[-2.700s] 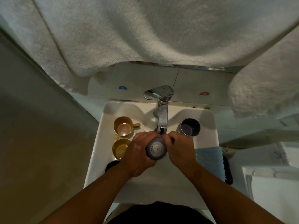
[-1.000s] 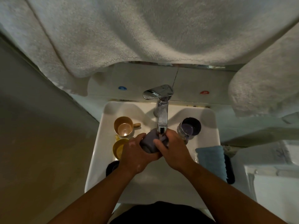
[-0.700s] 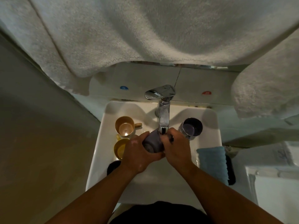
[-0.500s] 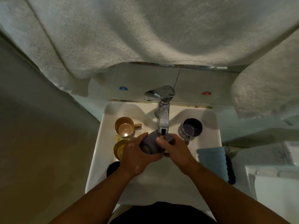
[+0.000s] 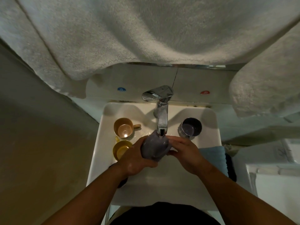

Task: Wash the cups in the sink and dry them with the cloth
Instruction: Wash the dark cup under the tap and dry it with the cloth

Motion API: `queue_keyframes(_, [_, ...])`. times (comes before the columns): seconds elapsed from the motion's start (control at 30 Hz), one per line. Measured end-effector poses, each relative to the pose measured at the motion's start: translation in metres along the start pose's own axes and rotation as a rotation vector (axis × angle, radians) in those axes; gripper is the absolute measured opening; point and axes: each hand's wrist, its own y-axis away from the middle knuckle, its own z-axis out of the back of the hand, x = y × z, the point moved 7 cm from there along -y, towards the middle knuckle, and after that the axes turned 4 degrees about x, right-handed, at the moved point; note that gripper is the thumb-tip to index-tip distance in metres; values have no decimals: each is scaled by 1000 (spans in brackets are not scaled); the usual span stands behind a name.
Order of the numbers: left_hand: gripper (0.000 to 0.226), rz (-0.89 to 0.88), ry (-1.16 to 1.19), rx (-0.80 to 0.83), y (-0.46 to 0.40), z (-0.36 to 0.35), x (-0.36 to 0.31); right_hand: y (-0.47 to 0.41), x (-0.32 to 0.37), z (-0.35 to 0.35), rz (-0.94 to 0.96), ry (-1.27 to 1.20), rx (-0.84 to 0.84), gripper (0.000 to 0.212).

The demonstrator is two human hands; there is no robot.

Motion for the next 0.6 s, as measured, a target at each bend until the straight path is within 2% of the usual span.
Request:
queue_keyframes(0.13, [100, -12, -40, -107, 2, 10, 3, -1, 6, -1, -78, 33, 35, 23])
queue_keyframes(0.3, [91, -134, -93, -305, 6, 31, -2, -11, 6, -7, -189, 60, 10, 21])
queue_keyframes(0.47, [85, -237, -151, -458, 8, 40, -11, -21, 13, -15, -121, 202, -168, 13])
queue_keyframes(0.6, [90, -252, -150, -520, 11, 40, -10, -21, 21, -16, -42, 209, -283, 32])
